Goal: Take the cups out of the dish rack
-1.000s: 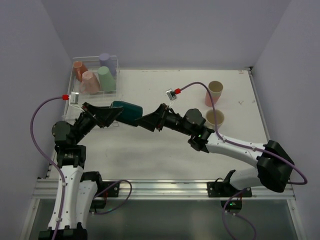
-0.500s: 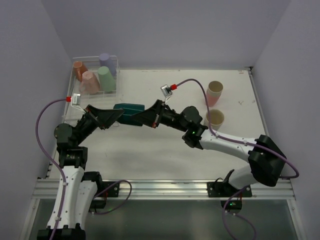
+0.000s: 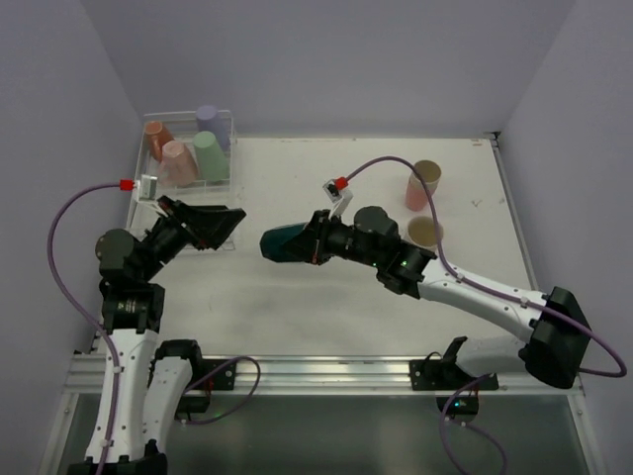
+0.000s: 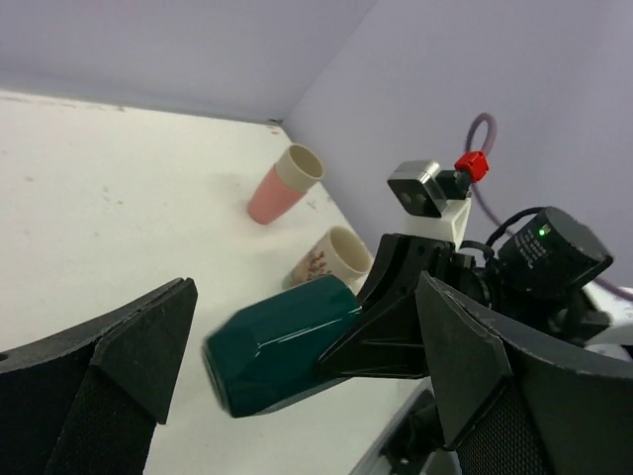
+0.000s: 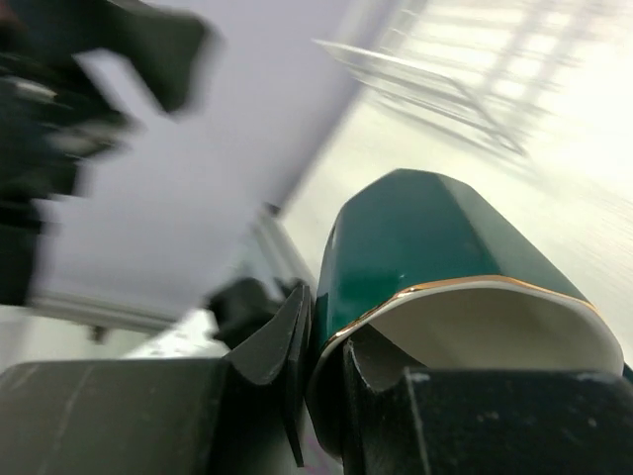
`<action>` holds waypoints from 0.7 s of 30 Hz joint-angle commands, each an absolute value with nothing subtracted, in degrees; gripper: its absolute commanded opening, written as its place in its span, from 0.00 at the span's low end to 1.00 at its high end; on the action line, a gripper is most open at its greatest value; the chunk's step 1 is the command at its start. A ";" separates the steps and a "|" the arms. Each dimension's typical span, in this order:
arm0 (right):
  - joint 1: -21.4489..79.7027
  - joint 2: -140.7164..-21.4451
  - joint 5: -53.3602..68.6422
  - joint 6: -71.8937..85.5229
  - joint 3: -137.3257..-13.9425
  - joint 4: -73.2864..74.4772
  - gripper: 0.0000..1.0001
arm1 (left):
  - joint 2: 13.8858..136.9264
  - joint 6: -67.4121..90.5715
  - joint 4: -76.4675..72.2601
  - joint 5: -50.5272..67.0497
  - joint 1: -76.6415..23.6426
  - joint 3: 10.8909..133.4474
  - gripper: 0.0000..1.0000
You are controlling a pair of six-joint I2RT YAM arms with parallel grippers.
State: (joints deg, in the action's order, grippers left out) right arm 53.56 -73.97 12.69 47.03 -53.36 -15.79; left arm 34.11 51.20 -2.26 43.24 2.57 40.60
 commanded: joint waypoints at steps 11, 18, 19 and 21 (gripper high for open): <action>52.91 -79.00 -10.81 13.72 -73.30 39.98 0.00 | 31.99 28.04 13.80 36.21 2.46 42.01 1.00; 51.07 -87.53 -13.62 9.58 -74.53 40.96 0.00 | 29.01 19.16 20.21 29.01 0.63 42.46 1.00; 50.80 -88.32 -14.06 9.49 -74.62 40.96 0.00 | 28.39 18.73 20.30 27.79 0.62 42.19 1.00; 49.84 -90.08 -14.50 9.14 -74.53 40.44 0.00 | 27.08 17.93 20.48 26.72 -1.04 41.23 1.00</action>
State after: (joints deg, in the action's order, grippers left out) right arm 51.13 -89.97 -10.11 12.53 -70.72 41.47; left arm 28.82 22.57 19.25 30.81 0.93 41.91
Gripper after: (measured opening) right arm 0.152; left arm 0.997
